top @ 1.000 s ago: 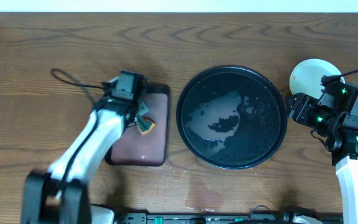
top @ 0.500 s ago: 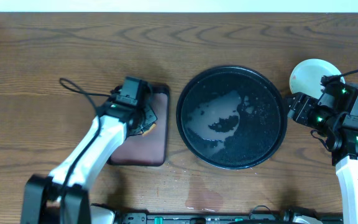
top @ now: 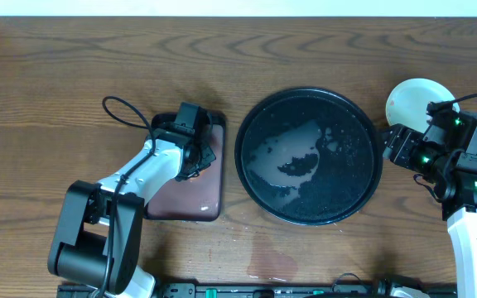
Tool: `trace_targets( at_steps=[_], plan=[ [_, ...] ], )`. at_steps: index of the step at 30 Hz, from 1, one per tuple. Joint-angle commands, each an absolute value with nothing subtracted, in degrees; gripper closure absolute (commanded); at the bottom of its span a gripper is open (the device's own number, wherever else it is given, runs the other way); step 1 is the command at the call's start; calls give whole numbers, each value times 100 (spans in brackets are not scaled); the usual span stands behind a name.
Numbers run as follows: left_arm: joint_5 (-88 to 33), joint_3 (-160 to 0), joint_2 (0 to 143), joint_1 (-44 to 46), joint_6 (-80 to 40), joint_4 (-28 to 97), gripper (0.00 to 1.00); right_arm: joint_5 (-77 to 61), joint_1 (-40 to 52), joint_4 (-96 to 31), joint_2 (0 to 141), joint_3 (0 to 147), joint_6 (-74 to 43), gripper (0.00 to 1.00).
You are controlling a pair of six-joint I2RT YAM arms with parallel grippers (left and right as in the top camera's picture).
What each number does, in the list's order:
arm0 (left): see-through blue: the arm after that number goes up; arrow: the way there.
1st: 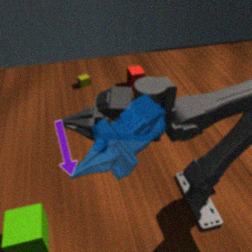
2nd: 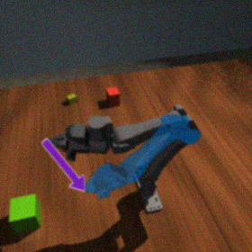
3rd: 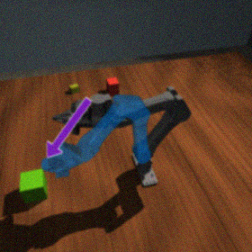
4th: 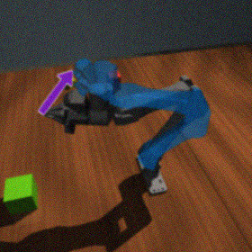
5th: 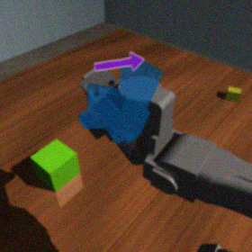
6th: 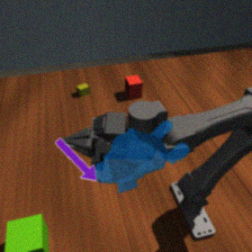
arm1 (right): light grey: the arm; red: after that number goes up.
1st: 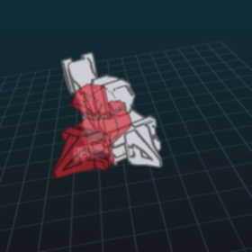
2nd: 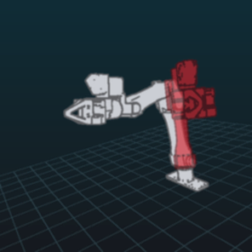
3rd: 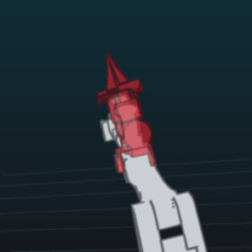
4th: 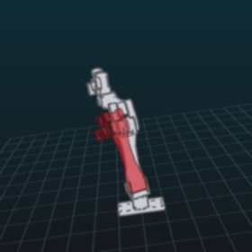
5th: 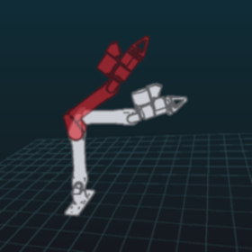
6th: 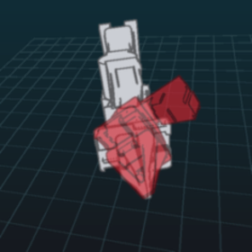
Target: Clean dirty plates on tray and stack at the side
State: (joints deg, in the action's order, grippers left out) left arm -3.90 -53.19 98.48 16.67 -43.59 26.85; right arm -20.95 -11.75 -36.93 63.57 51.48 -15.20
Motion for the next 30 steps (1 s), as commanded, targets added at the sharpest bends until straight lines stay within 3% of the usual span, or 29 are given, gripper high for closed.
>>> trace_targets(
  at_steps=[1, 4, 11, 16, 22, 26, 28, 29, 30],
  plan=[
    [-150, -5452, 9504, 1643, -4248, 3076, 79, -2086, -1131, -3712, 6289, 5166, -1450, 33],
    [-150, -5522, 8829, 1643, -4204, 3288, 74, -2128, -1131, -3710, 6272, 5168, -1450, 33],
    [-150, -5522, 6919, 1643, -4204, 3697, 39, -2147, -1131, -3763, 5769, 5168, -1455, 31],
    [-152, -5522, 5951, 1643, -4204, 4121, 34, -2145, -1131, -4169, 5065, 5168, -1450, 29],
    [-148, -5520, 5398, 1643, -4204, 4816, 19, -2145, -1131, -5151, 4187, 5168, -1446, 28],
    [-150, -5520, 5408, 1643, -4209, 4923, 18, -2139, -1131, -5535, 3730, 5166, -1293, 27],
    [-150, -5520, 5433, 1643, -4206, 4925, 18, -2099, -1131, -5555, 3546, 5164, -1256, 19],
    [-150, -5520, 5448, 1643, -4206, 4923, 18, -2104, -1131, -5555, 3492, 5164, -1260, 6],
    [-150, -5520, 5461, 1643, -4206, 4925, 18, -2104, -1131, -5555, 3472, 5164, -1262, 1]
  ],
)
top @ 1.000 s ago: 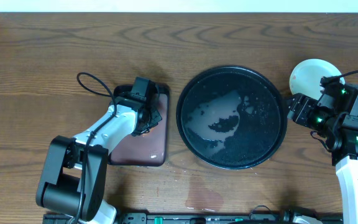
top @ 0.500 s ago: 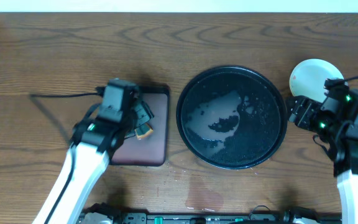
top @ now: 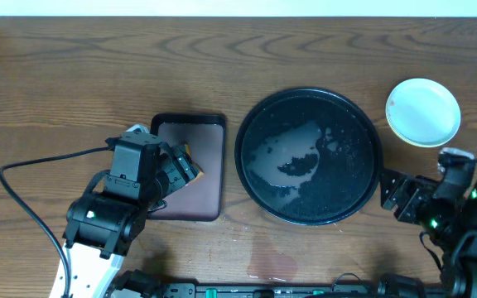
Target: Clean dirty plates on tray and stack at the side
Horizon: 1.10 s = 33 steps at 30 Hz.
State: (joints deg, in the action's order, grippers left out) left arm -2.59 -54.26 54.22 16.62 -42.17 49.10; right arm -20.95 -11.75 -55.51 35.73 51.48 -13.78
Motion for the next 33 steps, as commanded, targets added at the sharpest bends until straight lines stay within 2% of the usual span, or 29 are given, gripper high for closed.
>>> trace_targets(
  at_steps=[1, 16, 24, 27, 33],
  plan=[
    [-150, -5520, 5474, 1643, -4206, 4925, 18, -2104, -1131, -5555, 3470, 5164, -1262, 1],
    [-150, -5520, 5561, 1643, -4209, 4925, 17, -2078, -1131, -5745, 3483, 5164, -1256, 1],
    [-150, -5520, 5572, 1643, -4209, 4925, 17, -1072, -875, -5706, 3404, 5074, -1190, 1],
    [-150, -5520, 5572, 1643, -4209, 4925, 17, -937, -497, -5319, 3188, 4803, -1192, 1],
    [-150, -5520, 5572, 1643, -4206, 4925, 16, -613, 287, -3444, 2418, 3306, -1192, 1]
  ],
)
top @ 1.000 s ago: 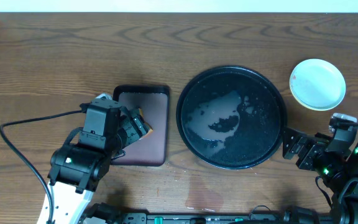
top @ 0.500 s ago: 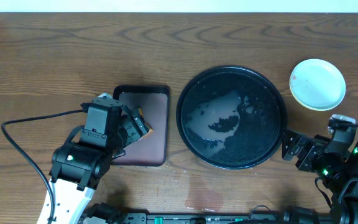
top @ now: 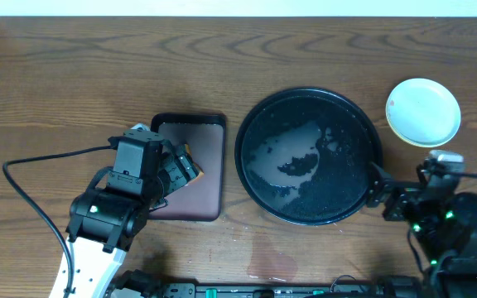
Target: Clean dirty plates on tray and stack at the side
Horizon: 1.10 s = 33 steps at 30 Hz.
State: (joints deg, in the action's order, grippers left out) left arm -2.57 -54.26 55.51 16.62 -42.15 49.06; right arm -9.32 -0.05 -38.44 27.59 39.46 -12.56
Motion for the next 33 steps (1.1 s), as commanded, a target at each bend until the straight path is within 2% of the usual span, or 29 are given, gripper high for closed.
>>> trace_targets(
  at_steps=[1, 9, 13, 20, 33],
  plan=[
    [-150, -5520, 5572, 1643, -4209, 4925, 16, -569, 405, -3105, 2215, 2963, -1192, 1],
    [-150, -5520, 5572, 1643, -4209, 4925, 16, -493, 648, -808, 615, 639, -1326, 1],
    [-150, -5520, 5572, 1643, -4206, 4925, 16, -399, 642, -622, 49, 191, -1323, 1],
    [-150, -5520, 5572, 1643, -4206, 4925, 16, 71, 563, -421, 32, 32, -1284, 1],
    [-150, -5520, 5572, 1643, -4206, 4925, 16, -47, 246, -451, 32, 32, -563, 1]
  ],
)
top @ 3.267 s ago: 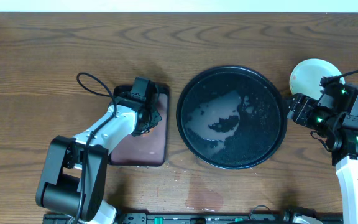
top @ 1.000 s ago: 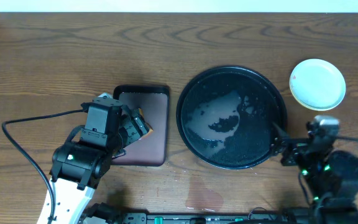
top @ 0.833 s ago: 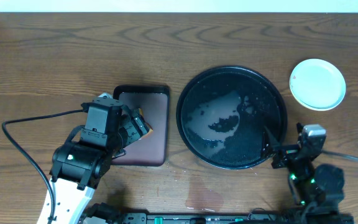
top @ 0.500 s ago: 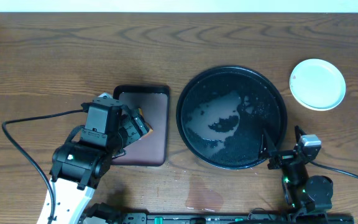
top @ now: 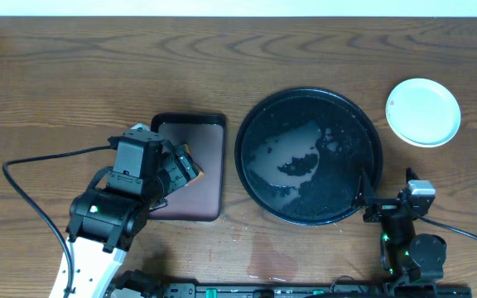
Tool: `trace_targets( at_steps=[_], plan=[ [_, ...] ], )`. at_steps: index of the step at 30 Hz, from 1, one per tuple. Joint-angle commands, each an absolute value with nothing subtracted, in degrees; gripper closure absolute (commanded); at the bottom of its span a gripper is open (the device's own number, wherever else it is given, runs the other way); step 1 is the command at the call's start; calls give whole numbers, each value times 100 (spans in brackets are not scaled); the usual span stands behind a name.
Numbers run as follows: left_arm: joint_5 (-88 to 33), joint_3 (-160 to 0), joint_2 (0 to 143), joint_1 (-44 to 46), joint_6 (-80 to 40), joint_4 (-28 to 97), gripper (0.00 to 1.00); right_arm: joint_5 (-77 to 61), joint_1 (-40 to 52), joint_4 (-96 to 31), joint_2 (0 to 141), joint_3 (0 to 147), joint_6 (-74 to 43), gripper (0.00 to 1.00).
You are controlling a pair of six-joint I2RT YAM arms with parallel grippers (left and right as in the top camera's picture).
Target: Clean dirty plates on tray and stack at the side
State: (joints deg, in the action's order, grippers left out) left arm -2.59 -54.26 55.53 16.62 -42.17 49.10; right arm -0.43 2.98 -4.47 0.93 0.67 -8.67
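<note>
A white plate [top: 423, 112] lies alone on the wood at the far right, apart from the round black tray [top: 263, 124], whose floor shines wet. My left gripper [top: 182, 168] hangs over the left part of a maroon mat [top: 209, 178]. A small orange-yellow piece [top: 185, 154] shows beside its fingers; whether they hold it is hidden. My right gripper [top: 368, 205] sits low at the tray's lower right rim, its thin fingers apart with nothing between them, far below the plate.
The left arm's black cable [top: 36, 170] loops over the table at the left. The right arm's base [top: 410, 252] is folded up at the front edge. The table's front rail [top: 247, 290] runs along the bottom.
The right arm has drawn back further toward the front edge, its gripper now lower at the tray's lower right rim. The left arm, the plate and the tray have not moved.
At first my right gripper was at the white plate's lower left edge and my left gripper was down on the maroon mat. A second later both had pulled away, leaving the plate at the side. The right arm then kept folding back toward its base.
</note>
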Motion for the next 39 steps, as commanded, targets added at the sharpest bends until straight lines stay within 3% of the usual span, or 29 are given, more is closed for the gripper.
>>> trace_targets(
  at_steps=[1, 39],
  plan=[
    [-150, -5520, 5572, 1643, -4206, 4925, 16, -47, 246, -451, 32, 32, -521, 1],
    [-150, -5520, 5572, 1643, -4206, 4925, 16, -25, 244, -429, 152, 32, -399, 1]
  ],
)
